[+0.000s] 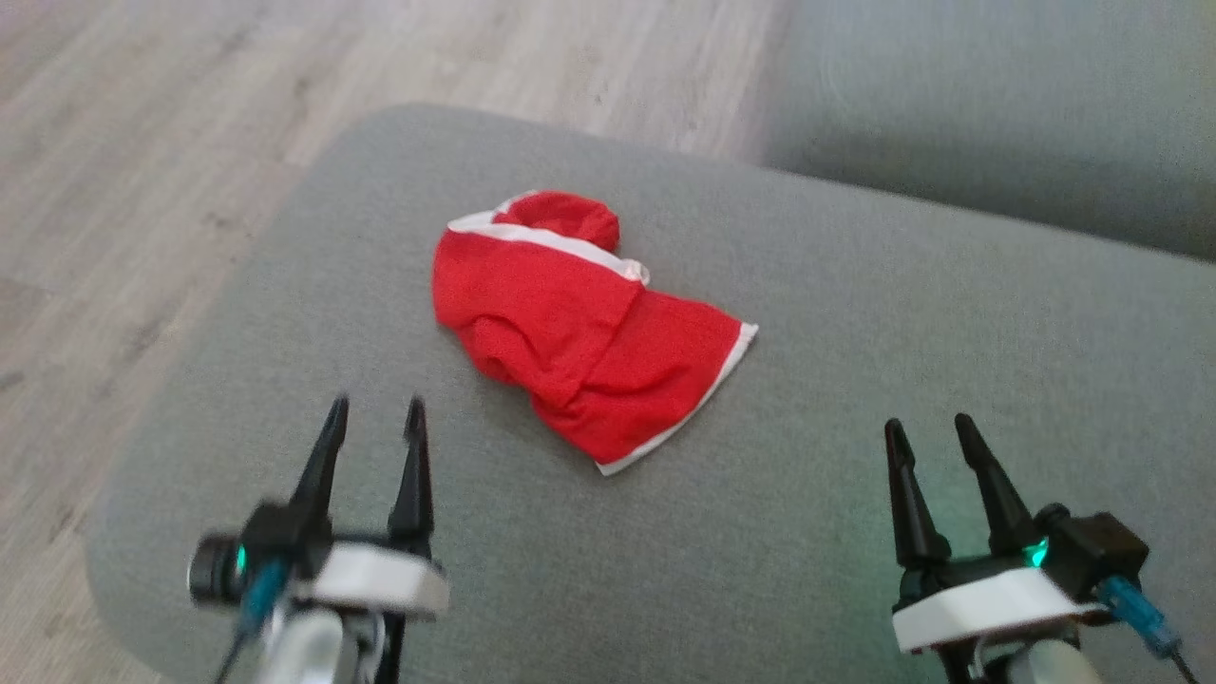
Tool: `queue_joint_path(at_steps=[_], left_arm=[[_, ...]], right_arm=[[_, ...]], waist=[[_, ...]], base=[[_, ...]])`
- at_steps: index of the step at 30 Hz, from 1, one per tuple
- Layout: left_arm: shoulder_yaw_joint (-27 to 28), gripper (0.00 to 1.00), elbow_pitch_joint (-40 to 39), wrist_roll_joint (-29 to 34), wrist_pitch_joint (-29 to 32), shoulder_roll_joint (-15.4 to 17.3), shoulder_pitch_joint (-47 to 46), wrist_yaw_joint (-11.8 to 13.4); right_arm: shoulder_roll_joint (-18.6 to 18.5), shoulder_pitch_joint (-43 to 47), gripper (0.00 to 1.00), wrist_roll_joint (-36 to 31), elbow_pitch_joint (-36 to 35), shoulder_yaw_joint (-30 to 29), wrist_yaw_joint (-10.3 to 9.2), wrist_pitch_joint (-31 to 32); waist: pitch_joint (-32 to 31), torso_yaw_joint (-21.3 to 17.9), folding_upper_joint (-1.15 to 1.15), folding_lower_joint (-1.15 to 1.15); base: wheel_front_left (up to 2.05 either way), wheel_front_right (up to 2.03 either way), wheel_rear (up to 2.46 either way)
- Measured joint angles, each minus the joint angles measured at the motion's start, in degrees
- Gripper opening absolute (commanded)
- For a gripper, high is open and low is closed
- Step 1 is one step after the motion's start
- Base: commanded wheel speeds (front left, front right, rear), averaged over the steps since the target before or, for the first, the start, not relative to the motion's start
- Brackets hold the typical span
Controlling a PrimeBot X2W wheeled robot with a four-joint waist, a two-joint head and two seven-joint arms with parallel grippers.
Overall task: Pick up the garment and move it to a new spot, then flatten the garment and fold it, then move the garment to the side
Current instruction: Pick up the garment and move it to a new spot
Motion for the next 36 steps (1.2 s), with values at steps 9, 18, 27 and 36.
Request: queue_joint_path(at_steps=[9,18,27,36], left_arm=[[-8.1,1.00,8.0,1.4,14.4,3.4,-22.9,-6.2],[-19.1,1.00,16.3,-7.2,24.5,6.9,-34.9,-6.7],[-22.1,1.00,24.1,-10.6,22.0,7.1,-39.0,-6.7],[-21.8,0.00,30.5,-10.6,16.4,6.3,-41.9,-6.1]], right_arm=[[0.0,-6.4,1.00,-2.1,-0.3,-1.9,0.00,0.0],[-0.1,-9.7,1.00,-1.8,-0.3,-3.0,0.00,0.0],[-0.1,-11.0,1.00,-1.8,-0.2,-3.3,0.00,0.0],[-0.1,-11.4,1.00,-1.9,-0.2,-3.2,0.00,0.0]], waist=[[8.1,-4.5,0.00,0.02],[15.5,-10.2,0.00,0.02],[19.2,-14.1,0.00,0.01],[19.7,-14.6,0.00,0.01]], base=[[0.00,0.00,0.00],[0.00,0.00,0.00],[0.00,0.00,0.00],[0.00,0.00,0.00]])
